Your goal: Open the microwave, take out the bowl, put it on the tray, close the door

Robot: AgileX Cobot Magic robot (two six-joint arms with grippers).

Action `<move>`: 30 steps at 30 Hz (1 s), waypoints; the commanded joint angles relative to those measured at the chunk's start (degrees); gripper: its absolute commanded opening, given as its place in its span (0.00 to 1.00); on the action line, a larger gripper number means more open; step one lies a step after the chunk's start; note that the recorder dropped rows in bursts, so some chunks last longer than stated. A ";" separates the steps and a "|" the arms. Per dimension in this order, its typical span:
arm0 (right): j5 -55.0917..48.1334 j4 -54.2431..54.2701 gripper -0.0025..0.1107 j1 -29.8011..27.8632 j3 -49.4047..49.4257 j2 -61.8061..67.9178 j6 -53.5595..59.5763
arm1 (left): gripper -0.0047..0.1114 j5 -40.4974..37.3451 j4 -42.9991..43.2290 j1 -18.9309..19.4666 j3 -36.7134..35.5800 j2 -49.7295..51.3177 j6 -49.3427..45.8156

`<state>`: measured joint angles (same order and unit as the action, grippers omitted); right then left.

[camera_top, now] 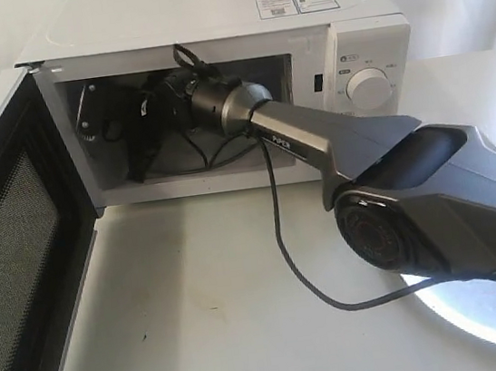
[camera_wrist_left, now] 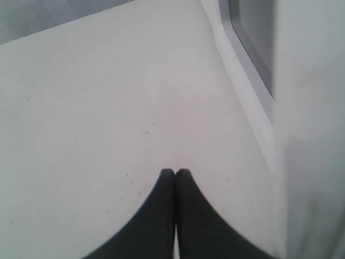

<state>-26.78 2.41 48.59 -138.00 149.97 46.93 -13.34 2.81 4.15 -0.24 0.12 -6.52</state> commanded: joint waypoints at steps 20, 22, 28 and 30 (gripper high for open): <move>-43.18 -28.92 0.02 9.00 0.61 -9.85 -24.72 | 0.04 0.02 -0.26 -0.21 0.24 -0.12 0.29; -43.18 -28.92 0.02 10.74 0.61 -10.86 -24.72 | 0.04 0.02 -0.26 -0.21 0.24 -0.12 0.29; -43.18 -29.09 0.02 14.19 1.04 -11.27 -24.74 | 0.04 0.02 -0.26 -0.21 0.24 -0.12 0.29; -43.18 -29.20 0.02 14.31 1.53 -11.27 -25.43 | 0.04 0.02 -0.26 -0.21 0.24 -0.12 0.29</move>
<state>-69.81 -25.71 62.92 -137.30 139.51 22.38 -13.34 2.81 4.15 -0.24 0.12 -6.52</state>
